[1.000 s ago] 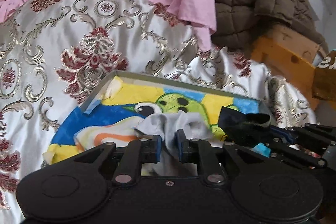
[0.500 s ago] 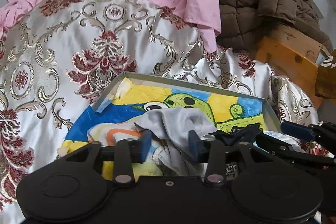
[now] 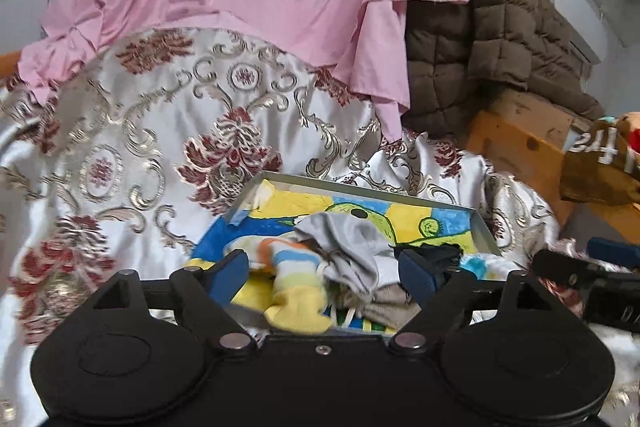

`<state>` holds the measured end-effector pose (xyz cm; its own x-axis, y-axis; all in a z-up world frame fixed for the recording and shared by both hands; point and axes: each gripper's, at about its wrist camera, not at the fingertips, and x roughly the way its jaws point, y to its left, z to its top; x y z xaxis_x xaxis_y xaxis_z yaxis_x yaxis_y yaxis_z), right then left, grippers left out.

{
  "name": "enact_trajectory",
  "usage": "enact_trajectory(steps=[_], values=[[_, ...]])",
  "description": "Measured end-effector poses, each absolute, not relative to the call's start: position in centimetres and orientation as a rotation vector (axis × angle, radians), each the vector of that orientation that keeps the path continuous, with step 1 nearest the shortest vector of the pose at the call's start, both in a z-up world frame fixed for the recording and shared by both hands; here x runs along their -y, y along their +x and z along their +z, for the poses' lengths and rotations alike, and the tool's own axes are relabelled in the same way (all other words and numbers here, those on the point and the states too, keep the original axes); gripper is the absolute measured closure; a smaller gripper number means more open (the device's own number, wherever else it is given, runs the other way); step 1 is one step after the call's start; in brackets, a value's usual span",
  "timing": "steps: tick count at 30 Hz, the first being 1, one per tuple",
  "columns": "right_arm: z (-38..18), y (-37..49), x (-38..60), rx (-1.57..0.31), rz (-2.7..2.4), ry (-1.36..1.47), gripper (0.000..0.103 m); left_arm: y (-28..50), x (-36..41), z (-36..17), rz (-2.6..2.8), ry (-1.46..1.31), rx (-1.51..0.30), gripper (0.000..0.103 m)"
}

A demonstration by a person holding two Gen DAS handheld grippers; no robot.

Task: Organize soft objects
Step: 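Open both tools to drop the grey and black cloths into the tray, then move both tools back toward the white diaper packet and grey folded item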

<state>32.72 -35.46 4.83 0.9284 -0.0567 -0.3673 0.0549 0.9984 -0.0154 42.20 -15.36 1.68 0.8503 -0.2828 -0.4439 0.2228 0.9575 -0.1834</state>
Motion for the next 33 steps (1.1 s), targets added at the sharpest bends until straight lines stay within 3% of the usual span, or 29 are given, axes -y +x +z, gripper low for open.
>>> enact_trajectory(steps=[4, 15, 33], values=[[6.2, 29.0, 34.1, -0.339, -0.081, 0.013, 0.003, 38.0, 13.3, 3.1, -0.261, -0.125, -0.438, 0.004], [7.5, 19.2, 29.2, -0.277, -0.098, -0.006, 0.0, 28.1, 7.8, 5.0, -0.247, -0.159, -0.406, 0.001], [4.6, 10.6, 21.6, -0.258, -0.097, -0.007, 0.0, 17.5, 0.8, 2.4, -0.217, -0.096, -0.393, 0.001]])
